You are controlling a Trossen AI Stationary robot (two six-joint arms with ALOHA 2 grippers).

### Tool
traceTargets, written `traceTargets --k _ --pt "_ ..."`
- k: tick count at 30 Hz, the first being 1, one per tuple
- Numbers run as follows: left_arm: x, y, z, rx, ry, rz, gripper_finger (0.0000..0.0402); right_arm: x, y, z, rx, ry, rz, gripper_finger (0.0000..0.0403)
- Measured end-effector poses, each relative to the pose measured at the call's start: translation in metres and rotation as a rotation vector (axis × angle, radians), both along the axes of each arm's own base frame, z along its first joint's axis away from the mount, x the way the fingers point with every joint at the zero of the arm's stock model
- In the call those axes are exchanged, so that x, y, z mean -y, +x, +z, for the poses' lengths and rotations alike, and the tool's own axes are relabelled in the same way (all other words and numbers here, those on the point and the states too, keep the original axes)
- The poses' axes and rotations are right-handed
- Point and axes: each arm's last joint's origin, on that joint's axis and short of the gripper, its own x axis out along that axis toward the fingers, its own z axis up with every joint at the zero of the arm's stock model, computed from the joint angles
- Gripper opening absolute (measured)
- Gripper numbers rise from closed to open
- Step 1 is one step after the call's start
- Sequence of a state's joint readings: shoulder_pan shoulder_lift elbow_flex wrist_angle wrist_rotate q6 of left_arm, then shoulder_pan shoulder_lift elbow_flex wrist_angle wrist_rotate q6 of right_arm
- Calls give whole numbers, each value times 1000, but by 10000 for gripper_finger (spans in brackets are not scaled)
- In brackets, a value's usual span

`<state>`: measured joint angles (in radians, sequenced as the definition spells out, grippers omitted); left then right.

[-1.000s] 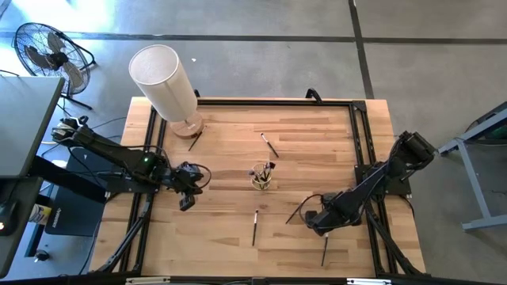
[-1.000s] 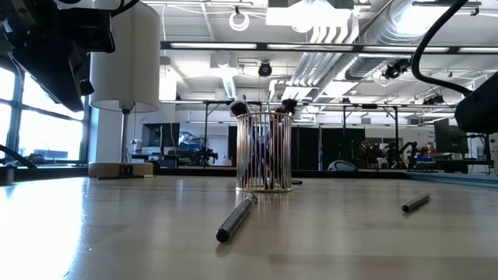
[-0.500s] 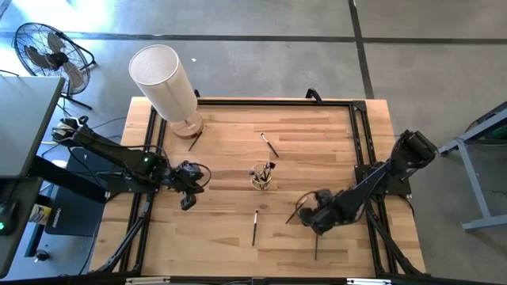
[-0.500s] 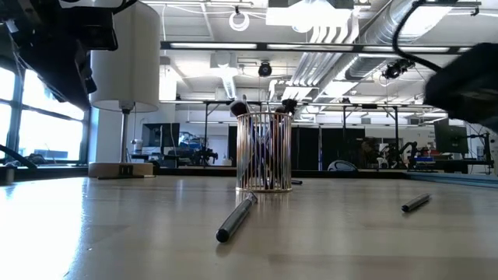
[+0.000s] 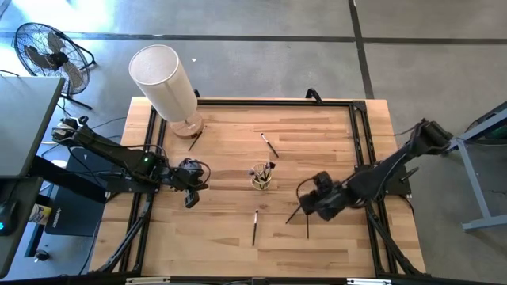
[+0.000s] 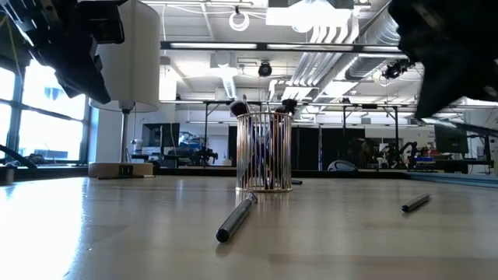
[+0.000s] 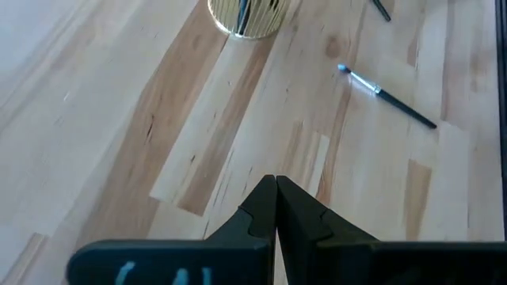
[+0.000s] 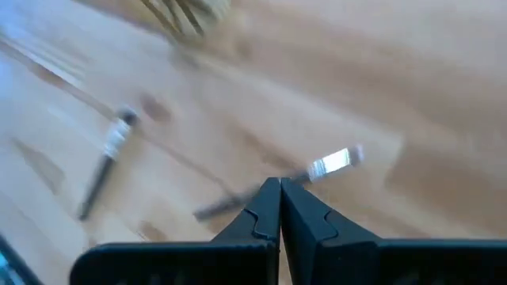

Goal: Put items in baskets/containers
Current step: Put the eyeshadow brush into the wire organizer

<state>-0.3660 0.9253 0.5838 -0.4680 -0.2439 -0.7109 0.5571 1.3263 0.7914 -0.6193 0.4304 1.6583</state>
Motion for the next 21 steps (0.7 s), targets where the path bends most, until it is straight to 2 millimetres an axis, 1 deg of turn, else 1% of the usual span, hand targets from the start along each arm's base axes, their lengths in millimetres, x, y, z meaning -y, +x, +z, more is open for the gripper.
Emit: traceTargets --k 4,8,11,15,18,21 --pt "0 1 -2 -14 7 2 0 23 -2 28 112 -125 82 0" --pt "-6 6 -4 -26 -8 39 0 53 1 57 245 -286 176 0" --pt "-12 8 -4 -30 -32 82 0 75 10 81 377 -476 284 0" --pt "-20 10 -3 -16 -71 157 0 98 26 110 575 -780 445 0" --pt "-25 13 -2 3 -99 210 0 114 39 120 687 -932 510 0" --pt "-29 15 -1 28 -104 233 0 126 55 112 712 -1000 596 0"
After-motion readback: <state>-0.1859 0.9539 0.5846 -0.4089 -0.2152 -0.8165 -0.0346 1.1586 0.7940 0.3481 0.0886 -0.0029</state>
